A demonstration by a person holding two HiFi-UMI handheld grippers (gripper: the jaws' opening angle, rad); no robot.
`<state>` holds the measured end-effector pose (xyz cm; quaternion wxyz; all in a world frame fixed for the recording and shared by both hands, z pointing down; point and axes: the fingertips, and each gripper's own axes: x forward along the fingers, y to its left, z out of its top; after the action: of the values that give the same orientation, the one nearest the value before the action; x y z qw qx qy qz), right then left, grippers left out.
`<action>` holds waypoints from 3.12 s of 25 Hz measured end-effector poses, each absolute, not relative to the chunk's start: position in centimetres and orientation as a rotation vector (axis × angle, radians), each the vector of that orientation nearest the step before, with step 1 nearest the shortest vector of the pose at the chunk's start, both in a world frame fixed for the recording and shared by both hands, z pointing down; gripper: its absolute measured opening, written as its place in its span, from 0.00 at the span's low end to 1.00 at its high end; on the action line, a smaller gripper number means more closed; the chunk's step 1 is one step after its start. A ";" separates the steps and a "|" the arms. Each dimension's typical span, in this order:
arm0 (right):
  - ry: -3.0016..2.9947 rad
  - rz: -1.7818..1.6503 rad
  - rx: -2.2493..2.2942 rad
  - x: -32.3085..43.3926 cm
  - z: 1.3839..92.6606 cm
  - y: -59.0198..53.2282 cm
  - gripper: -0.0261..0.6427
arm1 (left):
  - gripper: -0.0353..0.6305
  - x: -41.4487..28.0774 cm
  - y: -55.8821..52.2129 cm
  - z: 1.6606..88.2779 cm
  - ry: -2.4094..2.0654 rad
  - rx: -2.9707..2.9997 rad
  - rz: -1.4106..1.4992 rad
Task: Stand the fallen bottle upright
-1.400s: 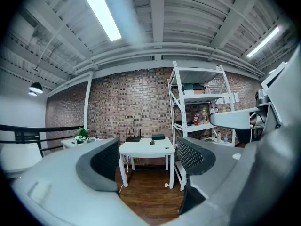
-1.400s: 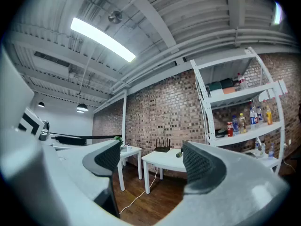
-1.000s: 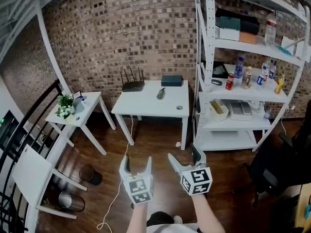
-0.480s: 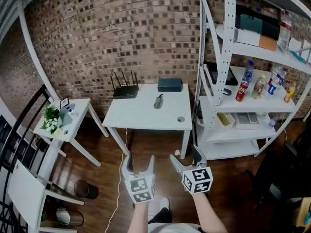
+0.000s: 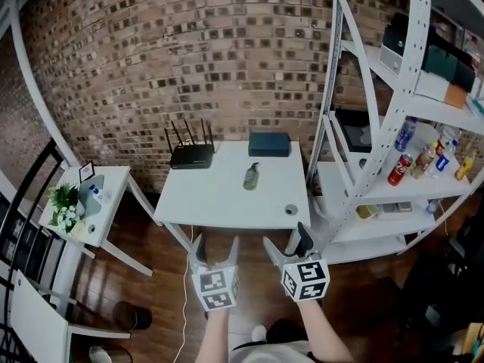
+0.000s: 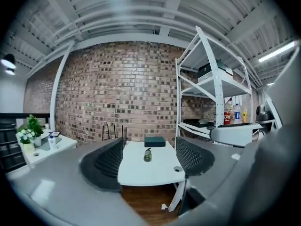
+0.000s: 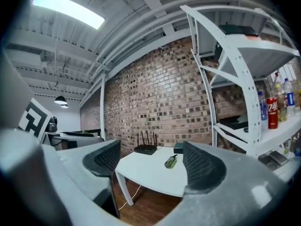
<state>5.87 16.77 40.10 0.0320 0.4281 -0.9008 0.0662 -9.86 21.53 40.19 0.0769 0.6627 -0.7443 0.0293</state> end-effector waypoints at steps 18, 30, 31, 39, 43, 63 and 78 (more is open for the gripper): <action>-2.853 0.246 1.163 -3.2 40.9 -15.1 0.64 | 0.61 -17.3 -8.6 41.7 -2.202 2.017 0.202; -2.803 0.395 1.026 -5.6 48.0 -26.7 0.64 | 0.62 -19.2 -22.4 52.0 -1.871 1.973 0.330; -2.784 0.408 1.048 -5.5 48.6 -27.4 0.64 | 0.62 -19.2 -23.3 53.4 -1.818 1.973 0.362; -2.612 0.585 1.118 -3.0 54.6 -30.1 0.64 | 0.59 -16.3 -27.9 63.8 -1.468 1.921 0.591; -2.581 0.635 1.106 -2.8 56.6 -30.8 0.64 | 0.53 -14.7 -30.3 67.8 -1.333 1.901 0.665; -2.535 0.663 1.124 -0.5 57.2 -31.8 0.64 | 0.28 -10.9 -32.6 75.5 -0.920 1.743 0.770; -2.672 0.402 0.987 -4.0 50.6 -29.8 0.64 | 0.27 -13.3 -24.6 65.3 -1.345 2.059 0.506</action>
<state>-4.03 -29.76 50.58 0.1322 0.3401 -0.9207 0.1386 -13.33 -24.62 65.32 0.3104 0.7795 -0.5092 0.1917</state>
